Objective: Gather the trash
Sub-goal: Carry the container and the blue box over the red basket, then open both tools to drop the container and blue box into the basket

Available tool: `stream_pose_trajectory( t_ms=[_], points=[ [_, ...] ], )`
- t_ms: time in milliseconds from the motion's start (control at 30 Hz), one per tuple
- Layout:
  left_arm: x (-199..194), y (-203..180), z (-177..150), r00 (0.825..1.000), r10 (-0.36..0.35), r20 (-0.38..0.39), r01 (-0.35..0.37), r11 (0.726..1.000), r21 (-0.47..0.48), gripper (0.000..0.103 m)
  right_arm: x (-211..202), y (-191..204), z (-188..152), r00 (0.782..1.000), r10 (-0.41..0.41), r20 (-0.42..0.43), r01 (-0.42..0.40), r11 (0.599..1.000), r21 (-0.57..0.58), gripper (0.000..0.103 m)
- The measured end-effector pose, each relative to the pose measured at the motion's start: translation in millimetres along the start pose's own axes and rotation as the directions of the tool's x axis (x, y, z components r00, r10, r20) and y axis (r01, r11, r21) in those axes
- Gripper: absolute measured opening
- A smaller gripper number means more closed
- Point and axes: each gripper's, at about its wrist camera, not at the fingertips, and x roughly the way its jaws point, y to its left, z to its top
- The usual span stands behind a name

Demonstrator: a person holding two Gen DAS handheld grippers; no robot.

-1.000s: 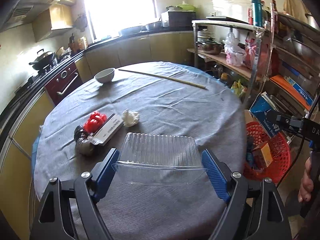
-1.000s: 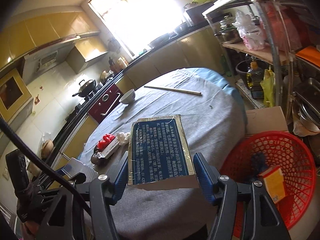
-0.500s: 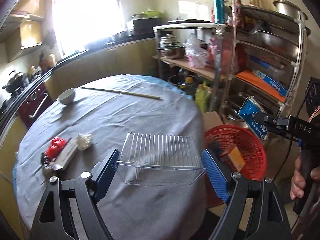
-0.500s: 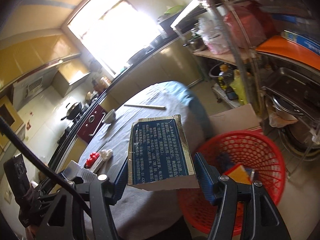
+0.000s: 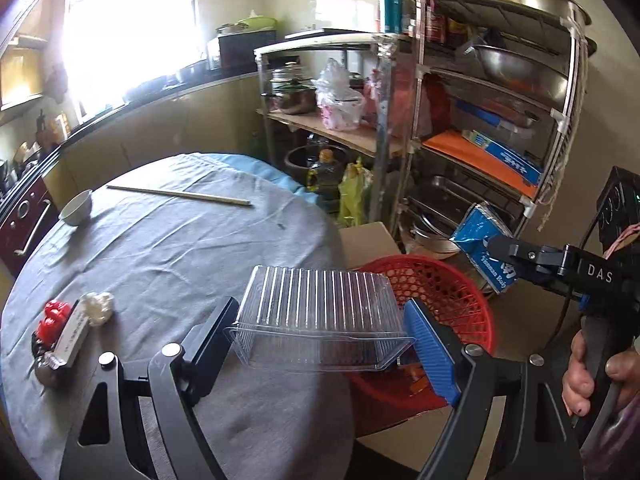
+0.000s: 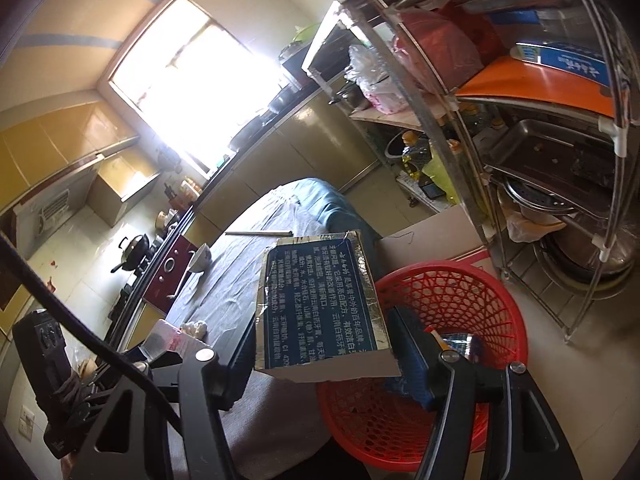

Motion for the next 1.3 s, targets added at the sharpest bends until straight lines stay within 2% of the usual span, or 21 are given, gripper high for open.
stream_pose_trajectory(
  t_ms=[233,400,600,767,900,1100,1300],
  points=[
    [14.1,-27.2,7.2,0.998,-0.054,-0.01,0.054,0.997,0.05,0.086,-0.2,-18.5,-1.8,1.0,0.018,-0.022,-0.017,0.998,0.068,0.07],
    [28.0,-38.3,8.9,0.995,-0.08,-0.057,0.084,0.994,0.073,0.086,8.8,-30.6,-3.7,0.998,0.03,-0.063,-0.022,0.993,0.12,0.075],
    [20.6,-19.1,0.5,0.995,-0.068,-0.067,0.07,0.997,0.028,0.086,1.8,-41.9,0.1,0.999,0.014,-0.04,-0.007,0.988,0.156,0.075],
    [2.8,11.2,-12.9,0.997,-0.047,-0.057,0.045,0.998,-0.037,0.086,-4.9,-35.2,4.2,1.0,0.016,-0.021,-0.013,0.989,0.144,0.075],
    [-5.4,26.5,-14.3,0.996,-0.075,-0.041,0.071,0.993,-0.093,0.086,-2.5,-23.9,4.1,0.999,0.028,-0.025,-0.024,0.992,0.124,0.075],
    [-18.2,30.5,-9.8,0.998,-0.07,-0.004,0.07,0.994,-0.086,0.086,-1.9,-4.5,1.6,0.999,0.039,-0.027,-0.037,0.996,0.076,0.075],
    [-25.2,50.6,-28.8,0.998,-0.057,-0.036,0.051,0.989,-0.138,0.086,-11.9,-2.8,7.0,0.999,0.039,0.002,-0.039,0.997,0.062,0.075]
  ],
)
